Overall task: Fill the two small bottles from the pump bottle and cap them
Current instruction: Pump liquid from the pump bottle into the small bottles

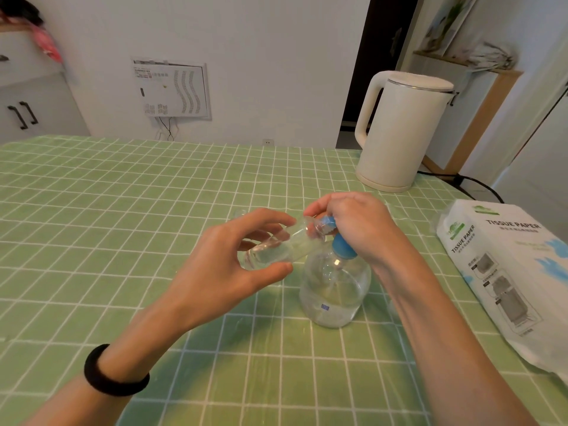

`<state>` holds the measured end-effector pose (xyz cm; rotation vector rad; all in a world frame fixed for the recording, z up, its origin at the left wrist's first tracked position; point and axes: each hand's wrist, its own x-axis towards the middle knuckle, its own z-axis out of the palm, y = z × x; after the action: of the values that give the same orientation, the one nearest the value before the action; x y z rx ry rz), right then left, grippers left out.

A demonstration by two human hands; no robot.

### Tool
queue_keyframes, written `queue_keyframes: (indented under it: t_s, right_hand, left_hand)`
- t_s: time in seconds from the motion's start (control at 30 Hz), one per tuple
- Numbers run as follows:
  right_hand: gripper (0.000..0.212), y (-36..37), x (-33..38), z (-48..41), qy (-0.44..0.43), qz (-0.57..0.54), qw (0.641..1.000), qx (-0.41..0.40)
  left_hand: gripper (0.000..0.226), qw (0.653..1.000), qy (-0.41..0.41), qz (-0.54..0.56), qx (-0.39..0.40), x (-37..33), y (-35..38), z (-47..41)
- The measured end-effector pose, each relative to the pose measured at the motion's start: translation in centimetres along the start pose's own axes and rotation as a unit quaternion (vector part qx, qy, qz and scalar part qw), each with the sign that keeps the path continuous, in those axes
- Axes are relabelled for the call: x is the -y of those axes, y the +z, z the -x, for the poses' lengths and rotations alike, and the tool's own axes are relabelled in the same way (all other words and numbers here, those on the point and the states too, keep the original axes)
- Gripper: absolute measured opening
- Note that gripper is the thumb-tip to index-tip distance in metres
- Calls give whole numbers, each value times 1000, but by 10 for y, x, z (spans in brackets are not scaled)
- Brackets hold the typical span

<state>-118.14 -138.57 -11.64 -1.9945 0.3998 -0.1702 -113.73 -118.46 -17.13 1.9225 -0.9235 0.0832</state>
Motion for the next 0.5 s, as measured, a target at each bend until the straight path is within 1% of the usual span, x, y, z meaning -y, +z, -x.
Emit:
queue_keyframes:
  t_s: [0.1,0.27,0.37,0.5]
  right_hand:
    - [38,1,-2,3,8,-6,1000,19]
    - [39,0,0,2,-7,5,1000,-18]
    - [38,-1,0,0,-27,34,998,-40]
    - [38,-1,2,-1,-8,15,999,-34]
  left_hand:
    - [50,1000,-3,-9,-1,0,-1,1]
    - [50,1000,-1,-10,0,-1,0,2]
    - [49,1000,2,2,-1,-1,0,1]
    - [51,1000,3,7,2,-1,0,0]
